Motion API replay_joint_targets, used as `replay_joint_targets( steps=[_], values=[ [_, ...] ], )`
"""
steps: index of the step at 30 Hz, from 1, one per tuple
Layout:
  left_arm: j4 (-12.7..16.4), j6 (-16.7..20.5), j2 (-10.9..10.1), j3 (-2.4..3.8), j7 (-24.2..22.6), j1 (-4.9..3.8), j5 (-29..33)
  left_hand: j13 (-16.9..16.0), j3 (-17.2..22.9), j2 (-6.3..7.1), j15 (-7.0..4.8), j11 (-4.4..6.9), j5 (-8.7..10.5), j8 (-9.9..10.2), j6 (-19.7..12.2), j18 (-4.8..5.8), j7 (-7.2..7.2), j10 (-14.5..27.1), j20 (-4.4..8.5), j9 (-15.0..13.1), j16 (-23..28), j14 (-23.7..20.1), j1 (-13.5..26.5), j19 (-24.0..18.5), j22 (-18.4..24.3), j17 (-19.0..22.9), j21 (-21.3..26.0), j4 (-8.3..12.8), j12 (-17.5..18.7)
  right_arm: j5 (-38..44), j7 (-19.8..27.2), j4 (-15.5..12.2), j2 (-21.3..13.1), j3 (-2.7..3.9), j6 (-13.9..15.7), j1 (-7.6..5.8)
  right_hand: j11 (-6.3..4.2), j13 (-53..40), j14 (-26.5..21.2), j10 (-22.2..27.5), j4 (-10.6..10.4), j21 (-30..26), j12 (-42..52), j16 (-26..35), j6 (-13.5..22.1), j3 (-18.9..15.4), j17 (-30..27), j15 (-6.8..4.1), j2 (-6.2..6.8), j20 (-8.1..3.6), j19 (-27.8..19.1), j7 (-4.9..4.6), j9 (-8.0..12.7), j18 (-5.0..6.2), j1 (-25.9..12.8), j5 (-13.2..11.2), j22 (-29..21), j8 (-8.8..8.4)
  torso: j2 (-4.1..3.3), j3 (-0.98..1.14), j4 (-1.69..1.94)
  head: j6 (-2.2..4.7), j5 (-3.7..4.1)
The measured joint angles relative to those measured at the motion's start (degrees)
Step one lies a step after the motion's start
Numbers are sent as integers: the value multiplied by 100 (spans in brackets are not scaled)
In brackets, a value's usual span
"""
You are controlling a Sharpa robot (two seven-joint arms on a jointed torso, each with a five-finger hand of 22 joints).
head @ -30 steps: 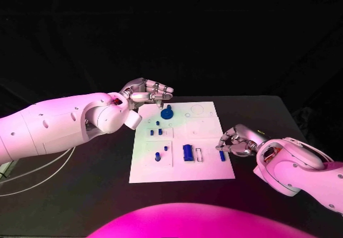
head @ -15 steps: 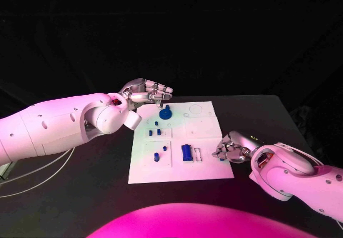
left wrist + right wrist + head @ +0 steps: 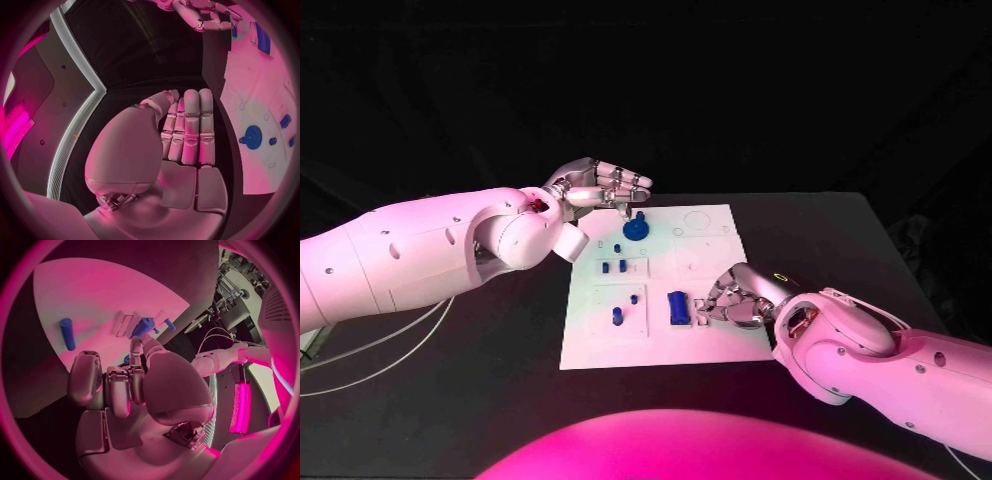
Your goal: Assemble the parts on the task board
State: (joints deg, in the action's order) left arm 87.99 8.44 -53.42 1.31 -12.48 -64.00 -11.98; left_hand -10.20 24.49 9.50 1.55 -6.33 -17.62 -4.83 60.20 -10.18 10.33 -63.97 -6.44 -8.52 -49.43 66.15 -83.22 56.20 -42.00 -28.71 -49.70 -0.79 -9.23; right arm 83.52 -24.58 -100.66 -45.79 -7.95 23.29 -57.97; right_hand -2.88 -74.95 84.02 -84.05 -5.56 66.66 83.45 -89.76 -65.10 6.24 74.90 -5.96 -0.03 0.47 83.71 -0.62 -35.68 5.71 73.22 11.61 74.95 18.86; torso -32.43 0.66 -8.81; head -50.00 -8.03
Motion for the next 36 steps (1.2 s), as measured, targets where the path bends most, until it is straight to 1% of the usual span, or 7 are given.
replay_joint_targets(
  steps=[3, 11, 13, 16, 19, 34, 36],
  values=[
    [0, -3, 5, 0, 0, 0, 0, -2, 0, 0, 0, 0, 0, 0, 0, 0, 0, 0, 0, 0, 0, 0, 0, 0, 0, 0, 0, 0, 0, 25, -3, 65, 112, -3, 2, 7, 0, -1, 0, 0, 3, 0, 10, 0, 10, 3, 0, 0, 0, 0, 0, -7, -56, 0, 0, -11, 0, 22, -1, -3, 3, 0, -4],
    [4, -9, 13, 0, 1, 0, 0, -1, 0, 0, 0, 0, 0, 0, 0, -1, 0, 0, 0, 0, 0, 0, 0, 0, 0, 0, 0, 0, 0, 68, -9, 215, 331, -13, -26, 70, 0, -1, 0, 0, 50, 0, 64, 0, 61, 50, 5, 0, 0, 0, 0, 8, -173, 0, 0, -79, -1, 123, -3, 2, 2, 0, -42],
    [4, -10, 13, 0, 2, 0, 0, -1, 0, 0, 0, 0, 0, 0, 0, 0, 0, 0, 0, 0, 0, 0, 0, 0, 0, 0, 0, 0, 0, 78, -9, 247, 382, -15, -44, 81, 0, -1, 0, 0, 50, 0, 66, 0, 71, 50, 5, 0, 24, 0, 0, 13, -204, 0, 24, -79, -1, 125, -3, 2, 0, 0, -52],
    [6, -12, 13, 0, 2, 0, 0, -1, 0, 0, 0, 0, 0, 0, 0, 0, 0, 0, 0, 0, 0, 0, 0, 0, 0, 0, 0, 0, 0, 92, -10, 278, 438, -18, -77, 93, 0, -3, 0, 1, 51, 0, 67, 0, 73, 51, 5, 0, 24, 0, 0, 10, -216, 0, 24, -109, -1, 126, -3, 4, -5, 0, -65],
    [7, -14, 13, 0, 2, 0, 0, -1, 0, 0, 0, 0, 0, 0, 0, 0, 0, 0, 0, 0, 0, 0, 0, 0, 0, 0, 0, 0, 0, 105, -11, 300, 470, -19, -107, 95, 0, -3, 0, 1, 67, 0, 67, 0, 77, 67, 4, 0, 24, 1, 0, 6, -231, 0, 24, -109, -1, 152, -2, 4, -7, 0, -68],
    [10, -18, 5, 0, 7, -1, 0, 0, 0, 0, 0, 0, 0, 0, 0, 0, 0, 0, 0, 0, 0, 0, 0, 0, 0, 0, 0, 0, 0, 173, -61, 433, 554, -26, -155, 101, 1, -12, 0, 1, 83, 0, 81, 0, 88, 83, 3, 1, 22, -20, 21, -5, -267, 0, 22, -111, -3, 154, 5, 5, -12, 0, -86],
    [11, -19, 4, 0, 8, -1, 0, 0, 0, 0, 0, 0, 0, 0, 0, 0, 0, 0, 0, 0, 0, 0, 0, 0, 0, 0, 0, 0, 0, 182, -65, 427, 551, -26, -147, 101, 1, -12, 0, 1, 74, 0, 96, 0, 112, 91, 3, 1, 22, -20, 21, 4, -286, 0, 21, -111, -3, 191, 5, 5, -11, 0, -87]
  ],
)
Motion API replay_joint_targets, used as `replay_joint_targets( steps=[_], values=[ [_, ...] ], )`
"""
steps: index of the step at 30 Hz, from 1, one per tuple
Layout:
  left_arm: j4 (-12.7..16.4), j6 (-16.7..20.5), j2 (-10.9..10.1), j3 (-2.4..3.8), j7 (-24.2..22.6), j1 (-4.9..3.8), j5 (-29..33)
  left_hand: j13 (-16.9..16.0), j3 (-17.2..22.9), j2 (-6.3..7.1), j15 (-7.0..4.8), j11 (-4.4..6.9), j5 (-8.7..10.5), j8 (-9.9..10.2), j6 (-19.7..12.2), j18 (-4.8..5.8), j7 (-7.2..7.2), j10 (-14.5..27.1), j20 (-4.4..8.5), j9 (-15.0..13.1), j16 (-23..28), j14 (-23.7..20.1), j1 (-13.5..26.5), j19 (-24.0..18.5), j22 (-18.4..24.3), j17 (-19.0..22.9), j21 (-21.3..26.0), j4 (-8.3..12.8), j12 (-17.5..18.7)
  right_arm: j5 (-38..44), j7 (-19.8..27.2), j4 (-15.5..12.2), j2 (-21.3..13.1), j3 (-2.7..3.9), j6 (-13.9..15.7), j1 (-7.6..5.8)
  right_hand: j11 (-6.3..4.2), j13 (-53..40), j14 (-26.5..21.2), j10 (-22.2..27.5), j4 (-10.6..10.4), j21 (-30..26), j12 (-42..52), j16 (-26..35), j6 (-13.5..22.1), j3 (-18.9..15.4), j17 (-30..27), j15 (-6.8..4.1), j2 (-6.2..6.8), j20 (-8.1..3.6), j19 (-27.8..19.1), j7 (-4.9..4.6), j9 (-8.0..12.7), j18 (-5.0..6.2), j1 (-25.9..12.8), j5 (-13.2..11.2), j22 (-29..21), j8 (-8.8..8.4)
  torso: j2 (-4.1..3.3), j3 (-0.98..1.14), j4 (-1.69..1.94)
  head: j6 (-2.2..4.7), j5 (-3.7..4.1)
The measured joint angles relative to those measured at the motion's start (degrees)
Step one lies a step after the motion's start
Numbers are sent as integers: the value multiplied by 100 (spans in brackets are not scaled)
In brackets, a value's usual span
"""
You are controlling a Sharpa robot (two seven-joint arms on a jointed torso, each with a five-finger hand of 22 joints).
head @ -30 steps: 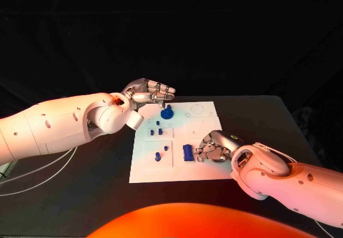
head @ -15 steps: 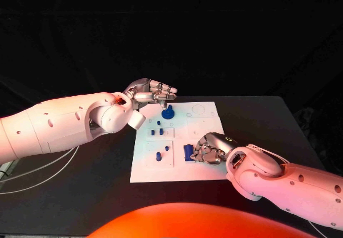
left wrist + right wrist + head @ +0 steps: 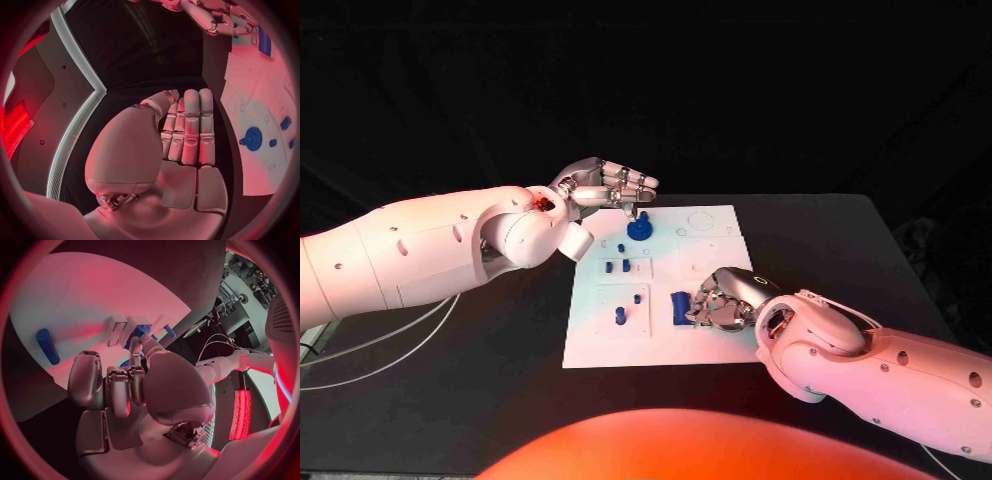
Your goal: Assemble the parts on the task board
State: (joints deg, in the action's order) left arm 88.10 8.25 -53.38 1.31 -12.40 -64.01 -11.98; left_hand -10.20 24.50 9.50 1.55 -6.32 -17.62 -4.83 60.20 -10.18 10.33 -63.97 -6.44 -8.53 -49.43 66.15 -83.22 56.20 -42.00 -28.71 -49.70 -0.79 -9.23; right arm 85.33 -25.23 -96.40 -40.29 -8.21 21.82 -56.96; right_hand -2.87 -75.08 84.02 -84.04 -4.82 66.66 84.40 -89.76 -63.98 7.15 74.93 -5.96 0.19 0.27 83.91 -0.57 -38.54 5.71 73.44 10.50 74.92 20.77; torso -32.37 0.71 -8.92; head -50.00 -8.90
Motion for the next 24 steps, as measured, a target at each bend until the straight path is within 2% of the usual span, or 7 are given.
replay_joint_targets(
  steps=[8, 10, 11, 13, 15, 19, 24],
  values=[
    [6, -2, -27, 0, 3, 1, 0, 0, 0, 0, 0, 0, 0, 0, 0, 0, 0, 0, 0, 0, 0, 0, 0, 0, 0, 0, 0, 0, 0, 15, 12, -257, -337, 2, 116, -6, 0, -7, 0, 0, -2, -53, -100, 0, 145, 66, 0, 0, 30, -8, -8, -10, -84, 0, -30, 103, -1, 5, 0, -1, -1, 0, -6],
    [8, -2, -42, 0, 4, 1, 0, 0, 0, 0, 0, 0, 0, 0, 0, 0, 0, 0, 0, 0, 0, 0, 0, 0, 0, 0, 0, 0, 0, -11, 24, -349, -524, 6, 182, -31, 4, -7, 0, -1, -26, -140, -202, 0, 376, 105, 0, 0, 30, -20, -22, -87, -30, 0, -30, 117, -7, -158, 2, -2, -7, 0, -6],
    [10, -2, -48, 0, 4, 1, 0, 1, 0, 0, 0, 0, 0, 0, 0, 0, 0, 0, 0, 0, 0, 0, 0, 0, 0, 0, 0, 0, 0, -31, 30, -388, -609, 8, 208, -48, 60, -7, -2, 0, -41, -172, -239, 0, 511, 121, -1, 8, 30, -3, -40, -158, 38, 0, -30, 137, -18, -287, 3, -4, -7, 0, -4],
    [10, -2, -65, 0, 5, 1, 0, 1, 0, 0, 0, 0, 0, 0, 0, 0, 0, 0, 0, 0, 0, 0, 0, 0, 0, 0, 0, 0, 0, -90, 37, -443, -803, 13, 267, -97, 194, 19, -4, -2, -48, -233, -331, 0, 717, 158, -1, 126, 54, 55, -96, -317, 179, 1, -54, 137, -45, -547, 6, -8, -18, 0, 10],
    [11, -1, -72, 0, 5, 1, 0, 1, 0, 0, 0, 0, 0, 0, 0, 0, 0, 0, 0, 0, 0, 0, 0, 0, 0, 0, 0, 0, 0, -142, 38, -459, -944, 20, 306, -139, 273, 31, 0, 1, -57, -254, -379, 0, 793, 167, -1, 187, 85, 100, -92, -394, 284, 0, -84, 137, -60, -721, 10, -10, -30, 0, 26],
    [9, -1, -65, 0, 5, 0, 0, 1, 0, 0, 0, 0, 0, 0, 0, 0, 0, 0, 0, 0, 0, 0, 0, 0, 5, 0, 0, 0, 0, -194, 5, -464, -1187, 23, 333, -190, 289, 13, 0, 1, -65, -254, -407, 0, 723, 172, -1, 228, 183, 157, -73, -446, 396, 1, -183, 137, -51, -874, 21, -16, -57, 0, 64],
    [7, -1, -50, 0, 5, 0, 0, 1, 0, 0, 0, 0, 0, 0, 0, 0, 0, 0, 0, 0, 0, 0, 0, 0, 5, 0, 0, 0, 0, -179, -92, -399, -1294, 23, 314, -189, 288, 14, 0, 1, -123, -180, -277, 0, 562, 145, -1, 228, 211, 178, -52, -392, 429, 0, -211, 136, 3, -885, 25, -22, -69, 0, 122]
  ],
)
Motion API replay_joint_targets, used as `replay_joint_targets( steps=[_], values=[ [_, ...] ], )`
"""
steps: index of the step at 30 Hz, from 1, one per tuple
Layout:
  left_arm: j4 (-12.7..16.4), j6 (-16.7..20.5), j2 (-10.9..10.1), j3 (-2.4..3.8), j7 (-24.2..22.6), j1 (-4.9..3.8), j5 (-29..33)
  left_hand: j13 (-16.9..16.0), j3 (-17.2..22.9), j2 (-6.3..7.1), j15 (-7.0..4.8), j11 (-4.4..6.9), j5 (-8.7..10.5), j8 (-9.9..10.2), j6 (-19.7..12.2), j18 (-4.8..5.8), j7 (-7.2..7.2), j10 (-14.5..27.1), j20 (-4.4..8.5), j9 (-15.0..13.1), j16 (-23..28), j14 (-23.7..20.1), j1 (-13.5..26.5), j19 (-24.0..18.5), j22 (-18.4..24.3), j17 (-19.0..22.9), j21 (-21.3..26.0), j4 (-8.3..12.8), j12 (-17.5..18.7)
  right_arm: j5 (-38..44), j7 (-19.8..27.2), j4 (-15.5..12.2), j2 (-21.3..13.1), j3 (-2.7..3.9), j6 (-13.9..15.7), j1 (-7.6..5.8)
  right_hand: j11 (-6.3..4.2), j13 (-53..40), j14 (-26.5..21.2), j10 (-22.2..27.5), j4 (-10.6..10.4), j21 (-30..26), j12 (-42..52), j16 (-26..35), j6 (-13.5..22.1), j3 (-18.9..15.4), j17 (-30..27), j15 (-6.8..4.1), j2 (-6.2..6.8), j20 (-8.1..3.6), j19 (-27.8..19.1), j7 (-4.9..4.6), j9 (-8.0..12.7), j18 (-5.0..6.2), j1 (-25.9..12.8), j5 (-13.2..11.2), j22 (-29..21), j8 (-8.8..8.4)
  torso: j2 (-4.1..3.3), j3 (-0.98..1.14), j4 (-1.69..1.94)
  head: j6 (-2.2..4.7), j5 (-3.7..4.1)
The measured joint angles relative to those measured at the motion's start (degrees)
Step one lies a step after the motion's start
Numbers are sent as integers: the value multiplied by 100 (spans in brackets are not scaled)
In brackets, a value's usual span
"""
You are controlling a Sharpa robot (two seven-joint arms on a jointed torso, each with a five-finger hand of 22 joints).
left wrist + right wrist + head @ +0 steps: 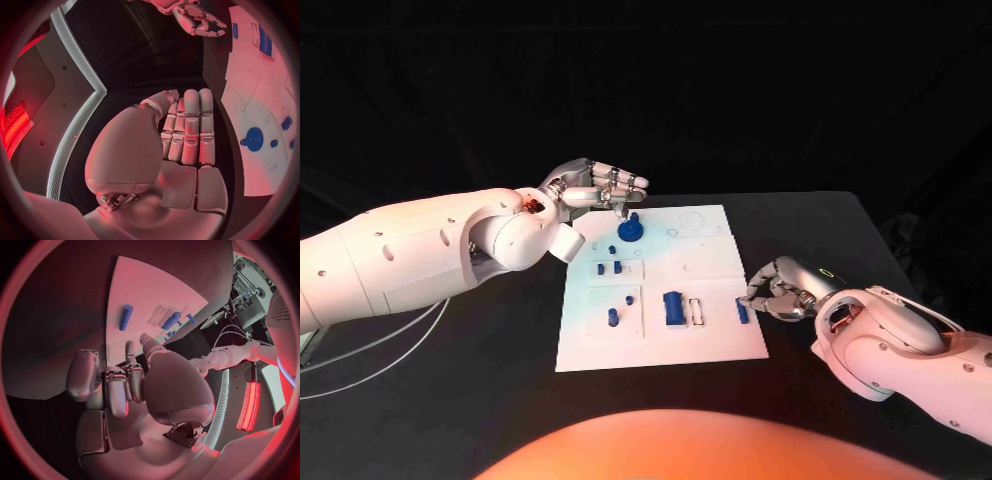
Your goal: Assemble the parts on the task board
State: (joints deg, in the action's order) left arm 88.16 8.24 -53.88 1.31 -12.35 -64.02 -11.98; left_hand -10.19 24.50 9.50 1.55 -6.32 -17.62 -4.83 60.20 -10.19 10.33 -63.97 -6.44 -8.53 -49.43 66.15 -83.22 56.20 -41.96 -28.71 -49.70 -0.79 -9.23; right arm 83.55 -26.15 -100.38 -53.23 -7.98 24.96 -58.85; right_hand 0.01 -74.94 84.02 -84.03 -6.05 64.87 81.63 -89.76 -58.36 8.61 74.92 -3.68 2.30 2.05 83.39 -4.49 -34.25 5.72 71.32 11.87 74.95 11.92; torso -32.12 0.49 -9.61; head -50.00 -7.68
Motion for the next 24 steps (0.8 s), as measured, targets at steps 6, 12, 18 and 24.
replay_joint_targets(
  steps=[6, 12, 18, 24],
  values=[
    [-2, 0, 2, 0, 0, 0, 0, 0, 0, 0, 0, 0, 0, 0, 0, 0, 0, 0, 0, 0, 0, 0, 0, 0, 0, 0, 0, 0, 0, 43, -129, 109, 35, -3, -48, 89, 0, 0, 0, 0, -45, 2, 27, 0, -50, -13, 0, 0, 31, 0, 0, 9, 6, 0, -31, 46, 0, -21, -1, 1, 2, 0, 42],
    [-3, 0, 6, 0, 0, 2, 0, 0, 0, 0, 0, 0, 0, 0, 0, 0, 0, 0, 0, 0, 0, 0, 0, 0, 0, 0, 0, 0, 0, 93, -252, 247, 135, -3, -114, 145, 0, 1, 0, 0, -110, 2, 27, 0, -93, -46, -1, 0, 59, 0, 0, 12, 12, 0, -136, 55, 0, -21, -4, 0, 6, 0, 50],
    [-3, 0, 6, 0, 0, 2, 0, -2, 0, 0, 0, 1, 0, 0, 0, 0, 0, 23, 0, 2, 0, 0, 0, 0, -1, 0, 0, 0, -10, 128, -338, 364, 242, -3, -179, 187, 0, 1, 0, 0, -155, 2, 27, 0, -97, -60, -1, 0, 58, 0, 0, 8, 18, 0, -182, 76, -1, -43, -8, 1, 7, 0, 43],
    [-3, -1, 7, 0, 0, 1, 0, -8, 0, 0, 0, 0, 0, 0, 0, 0, 0, 40, 0, 6, 0, 0, 0, 0, -1, 0, 0, 0, -32, 142, -379, 436, 349, -3, -244, 224, 0, 1, 0, 0, -203, -25, 26, 0, -113, -77, -1, 0, 96, 0, 0, -9, 19, 0, -219, 76, -1, -71, -8, 2, 6, 0, 35]
  ],
)
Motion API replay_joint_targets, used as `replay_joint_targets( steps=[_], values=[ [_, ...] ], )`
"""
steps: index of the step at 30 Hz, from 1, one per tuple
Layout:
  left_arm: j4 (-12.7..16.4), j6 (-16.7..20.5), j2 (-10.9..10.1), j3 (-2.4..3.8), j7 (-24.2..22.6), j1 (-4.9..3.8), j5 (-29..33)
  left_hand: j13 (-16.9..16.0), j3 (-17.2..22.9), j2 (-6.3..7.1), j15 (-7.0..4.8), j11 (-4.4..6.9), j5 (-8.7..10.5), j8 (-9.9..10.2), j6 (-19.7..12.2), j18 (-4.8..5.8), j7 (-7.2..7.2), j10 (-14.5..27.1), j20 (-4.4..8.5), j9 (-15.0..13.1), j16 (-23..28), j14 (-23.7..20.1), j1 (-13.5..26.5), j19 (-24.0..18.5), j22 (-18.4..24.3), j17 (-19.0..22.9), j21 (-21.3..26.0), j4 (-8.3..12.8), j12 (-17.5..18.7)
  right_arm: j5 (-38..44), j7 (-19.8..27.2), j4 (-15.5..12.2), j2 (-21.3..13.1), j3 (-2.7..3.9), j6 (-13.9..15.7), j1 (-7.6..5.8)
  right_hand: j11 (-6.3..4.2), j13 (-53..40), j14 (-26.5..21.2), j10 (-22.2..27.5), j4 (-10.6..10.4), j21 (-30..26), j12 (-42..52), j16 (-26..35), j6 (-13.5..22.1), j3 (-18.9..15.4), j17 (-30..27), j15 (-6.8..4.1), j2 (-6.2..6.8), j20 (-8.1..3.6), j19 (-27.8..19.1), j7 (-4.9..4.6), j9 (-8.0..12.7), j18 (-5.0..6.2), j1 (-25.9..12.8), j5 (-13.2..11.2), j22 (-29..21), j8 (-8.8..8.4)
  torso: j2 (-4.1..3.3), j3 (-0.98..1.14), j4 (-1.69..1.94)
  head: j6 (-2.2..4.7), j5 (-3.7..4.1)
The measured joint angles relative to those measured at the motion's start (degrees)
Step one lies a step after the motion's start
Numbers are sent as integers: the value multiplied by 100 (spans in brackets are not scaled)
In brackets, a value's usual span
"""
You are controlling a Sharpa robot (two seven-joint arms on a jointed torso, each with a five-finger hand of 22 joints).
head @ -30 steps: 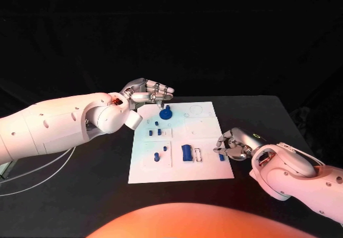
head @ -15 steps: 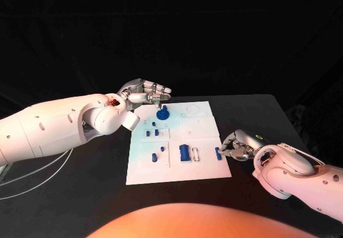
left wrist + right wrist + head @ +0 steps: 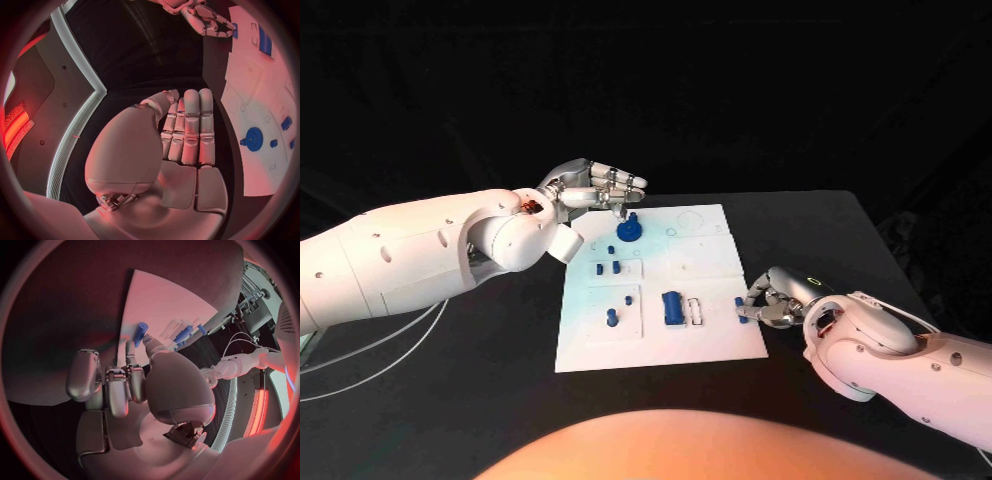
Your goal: Assemble the parts on the task board
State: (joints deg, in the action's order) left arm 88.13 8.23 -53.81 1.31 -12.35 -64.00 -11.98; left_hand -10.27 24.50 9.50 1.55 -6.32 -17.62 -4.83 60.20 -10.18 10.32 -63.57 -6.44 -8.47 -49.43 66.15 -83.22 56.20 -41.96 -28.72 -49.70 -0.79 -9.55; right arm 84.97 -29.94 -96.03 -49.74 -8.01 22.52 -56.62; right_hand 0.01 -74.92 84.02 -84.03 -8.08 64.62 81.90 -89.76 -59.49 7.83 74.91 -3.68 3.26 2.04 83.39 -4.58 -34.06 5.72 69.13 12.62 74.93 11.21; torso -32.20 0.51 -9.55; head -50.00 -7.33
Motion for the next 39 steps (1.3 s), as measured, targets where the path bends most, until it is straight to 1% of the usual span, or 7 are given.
replay_joint_targets(
  steps=[11, 22, 28, 30, 31, 36, 39],
  values=[
    [0, 0, 2, 0, 1, 0, 0, 1, 0, 0, 0, 0, 0, 0, 0, 0, 0, 0, 0, 0, 0, 0, 0, 0, 0, 0, 0, 0, 0, 86, -31, 88, 136, 4, -99, 28, 0, 0, 0, 0, -23, 0, 0, 0, -63, -23, 0, 0, 35, 0, 0, 34, -12, 0, -10, -33, -1, 7, 3, 1, -4, 0, 3],
    [0, -1, 4, 0, 2, 0, 0, 1, 0, 0, 0, 0, 0, 0, 0, 0, 0, 0, 0, -1, 0, 0, 0, 0, -1, 0, 0, 0, 0, 777, -161, 148, 276, 24, -373, 48, 0, 1, 0, 0, 210, -117, -113, 0, -128, -13, 0, 0, 367, 21, -21, 66, -37, 0, 325, -126, -18, -45, 6, -4, -4, 0, 14],
    [3, -1, 1, 0, 3, 0, 0, 2, 0, 0, 0, 0, 0, 0, 0, 0, 0, 0, 0, -1, 0, 0, 0, 0, -1, 0, 0, 0, 0, 1224, -281, 122, 312, 30, -527, 56, 0, 1, 0, 0, 279, -195, -195, 0, -53, 8, 0, 0, 403, 20, -21, -8, -10, 0, 423, -121, -46, -113, 7, -5, -3, 0, 15],
    [4, -1, 0, 0, 4, 0, 0, 2, 0, 0, 0, 0, 0, 0, 0, 0, 0, 0, 0, -1, 0, 0, 0, 0, -1, 0, 0, 0, 0, 1309, -307, 105, 323, 30, -572, 57, 0, 1, 0, 0, 320, -195, -223, 0, -36, 49, -1, 0, 401, 20, -21, -25, -7, 0, 466, 73, -46, -124, 7, -5, -3, 0, 18],
    [4, -1, 0, 0, 4, 0, 0, 2, 0, 0, 0, 0, 0, 0, 0, -1, 0, 0, 0, -1, 0, 0, 0, 0, -1, 0, 0, 0, 0, 1347, -321, 100, 331, 31, -592, 59, 0, 1, 0, 0, 356, -195, -224, 0, -35, 85, 1, -1, 348, 20, -21, -25, -10, 0, 532, 224, -47, -108, 7, -5, -3, 0, 19],
    [6, -1, -2, 0, 6, 0, 0, 2, 0, 0, 0, 0, 0, 0, 0, 0, 0, 0, 0, -1, 0, 0, 0, 0, -1, 0, 0, 0, 0, 1488, -378, 80, 349, 32, -667, 60, 0, 1, 0, 0, 417, -195, -224, 0, -72, 271, 4, -1, 310, 20, -21, 11, -47, 1, 635, 875, -18, -106, 7, -6, -3, 1, 22],
    [7, -1, -3, 0, 7, 0, 0, 2, 0, 0, 0, 0, 0, 0, 0, 0, 0, 0, 0, -1, 0, 0, 0, 0, -1, 0, 0, 0, 0, 1522, -424, 68, 342, 34, -667, 60, 0, 1, 0, 0, 444, -157, -224, 0, -130, 437, 4, -1, 282, 20, -21, 39, -27, 0, 709, 1023, 2, -103, 7, -5, -3, 1, 20]
  ],
)
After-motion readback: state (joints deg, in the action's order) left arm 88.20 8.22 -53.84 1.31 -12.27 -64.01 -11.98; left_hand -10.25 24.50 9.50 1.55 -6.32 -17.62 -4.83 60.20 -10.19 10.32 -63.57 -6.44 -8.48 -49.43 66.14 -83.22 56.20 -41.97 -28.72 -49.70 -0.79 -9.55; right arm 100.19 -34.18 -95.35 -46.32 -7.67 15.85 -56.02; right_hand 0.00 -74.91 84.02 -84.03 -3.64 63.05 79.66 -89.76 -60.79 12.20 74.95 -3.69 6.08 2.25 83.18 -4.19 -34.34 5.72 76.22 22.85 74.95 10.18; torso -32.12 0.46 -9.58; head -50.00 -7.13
